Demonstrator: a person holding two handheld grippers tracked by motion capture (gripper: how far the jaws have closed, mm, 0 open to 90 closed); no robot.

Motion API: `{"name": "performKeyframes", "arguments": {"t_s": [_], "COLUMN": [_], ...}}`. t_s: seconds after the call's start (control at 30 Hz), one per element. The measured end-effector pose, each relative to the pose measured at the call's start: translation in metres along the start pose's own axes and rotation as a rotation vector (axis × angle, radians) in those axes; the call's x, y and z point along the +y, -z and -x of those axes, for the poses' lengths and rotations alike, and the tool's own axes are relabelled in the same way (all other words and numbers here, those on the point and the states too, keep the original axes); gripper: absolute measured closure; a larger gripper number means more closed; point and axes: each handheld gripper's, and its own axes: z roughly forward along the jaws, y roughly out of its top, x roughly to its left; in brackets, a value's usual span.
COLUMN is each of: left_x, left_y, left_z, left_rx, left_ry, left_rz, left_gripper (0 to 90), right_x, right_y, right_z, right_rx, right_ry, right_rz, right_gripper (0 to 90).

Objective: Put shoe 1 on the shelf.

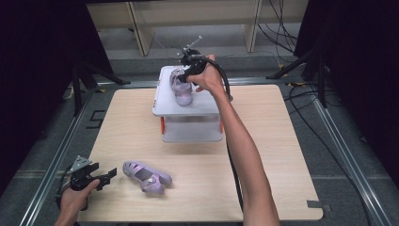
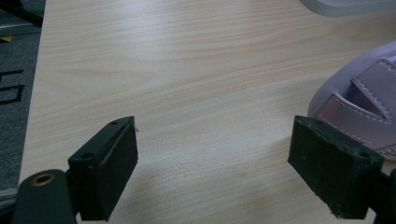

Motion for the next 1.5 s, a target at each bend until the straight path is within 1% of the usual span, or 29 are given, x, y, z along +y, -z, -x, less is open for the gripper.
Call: {"name": "performKeyframes", "arguments": {"t_s": [0.1,0.13,0.23,0.27,0.3,0.4,0.47,0.53,0.6,0.63,0.67,0.7,0.77,0.8,0.83,0.9,0.93,0.97,1.0,1.07,1.1,1.13,1.17,1.3,1.37,1.4,1.43,1.47,1.5], "left_x": [0.000,0.000,0.000,0.000,0.000,0.000,0.000,0.000,0.000,0.000,0.000,0.000,0.000,0.000,0.000,0.000,0.000,0.000,0.000,0.000,0.000,0.000,0.000,-0.001,-0.001,-0.001,-0.001,-0.001,-0.001], "left_y": [0.000,0.000,0.000,0.000,0.000,0.000,0.000,0.000,0.000,0.000,0.000,0.000,0.000,0.000,0.000,0.001,0.001,0.001,0.001,0.001,0.000,0.000,0.000,0.000,0.000,0.000,0.000,0.000,0.000], "left_z": [0.000,0.000,0.000,0.000,0.000,0.000,0.000,0.000,0.000,0.000,0.000,0.000,0.000,0.000,0.000,-0.001,-0.001,-0.001,-0.001,0.000,0.000,0.000,0.000,0.000,0.000,0.000,0.000,0.000,-0.001], "left_rx": [-0.002,-0.003,-0.004,-0.003,-0.003,-0.003,-0.003,-0.003,-0.002,-0.002,-0.002,-0.003,0.000,0.000,0.001,0.004,0.007,0.009,0.004,0.007,0.005,0.005,0.010,0.010,0.012,0.013,0.013,0.013,0.013], "left_ry": [0.000,-0.001,-0.003,-0.001,-0.004,-0.001,0.001,-0.002,0.002,0.002,0.001,0.000,0.002,0.002,0.007,0.006,0.005,0.006,0.010,0.007,0.007,0.007,0.003,0.002,0.004,0.004,0.004,0.003,-0.003], "left_rz": [-0.001,-0.002,-0.003,-0.002,-0.003,-0.004,-0.002,-0.001,-0.001,-0.001,-0.002,-0.004,-0.001,-0.001,-0.001,0.000,-0.001,-0.004,0.003,-0.001,-0.001,-0.001,-0.010,-0.005,-0.003,-0.003,-0.003,-0.006,-0.011], "left_gripper": [15.1,15.1,15.1,15.1,15.1,15.1,15.1,15.1,15.1,15.1,15.1,15.1,15.1,15.1,15.1,15.1,15.1,15.1,15.1,15.1,15.1,15.1,15.1,15.1,15.1,15.1,15.1,15.1,15.1], "right_x": [0.001,0.002,0.001,0.001,0.000,0.000,-0.001,-0.001,-0.003,-0.004,-0.004,-0.007,-0.012,-0.015,-0.018,-0.022,-0.031,-0.037,-0.042,-0.054,-0.061,-0.061,-0.072,-0.092,-0.101,-0.106,-0.106,-0.111,-0.116], "right_y": [-0.002,-0.003,-0.001,-0.002,-0.001,0.000,0.001,0.005,0.012,0.016,0.016,0.024,0.035,0.040,0.046,0.051,0.062,0.066,0.070,0.078,0.081,0.081,0.088,0.096,0.098,0.098,0.098,0.097,0.097], "right_z": [-0.003,-0.003,-0.005,-0.004,-0.005,-0.004,-0.006,-0.008,-0.007,-0.007,-0.007,-0.010,-0.015,-0.020,-0.023,-0.028,-0.037,-0.041,-0.044,-0.054,-0.058,-0.058,-0.068,-0.091,-0.103,-0.108,-0.108,-0.113,-0.120], "right_rx": [0.004,-0.001,-0.003,-0.014,-0.010,-0.023,-0.019,-0.023,-0.018,-0.015,-0.015,-0.012,-0.002,0.002,0.002,0.006,0.034,0.045,0.055,0.054,0.057,0.057,0.067,0.100,0.113,0.121,0.121,0.125,0.136], "right_ry": [-0.016,0.009,-0.014,-0.012,-0.029,-0.011,-0.032,-0.052,-0.070,-0.049,-0.049,-0.045,-0.042,-0.065,-0.054,-0.059,-0.072,-0.071,-0.054,-0.040,-0.015,-0.015,0.001,0.021,0.014,0.029,0.029,0.043,0.024], "right_rz": [-0.010,-0.008,-0.023,-0.018,-0.026,-0.015,-0.018,-0.004,0.028,0.045,0.045,0.065,0.071,0.070,0.074,0.088,0.084,0.091,0.109,0.108,0.136,0.136,0.152,0.149,0.147,0.152,0.152,0.159,0.157], "right_gripper": [59.7,59.1,56.2,54.2,52.7,51.0,46.9,41.1,39.4,38.3,38.3,36.6,35.6,35.5,35.3,35.4,35.2,35.2,35.2,35.2,35.3,35.3,35.1,32.5,32.1,32.1,32.1,31.9,31.9]}}
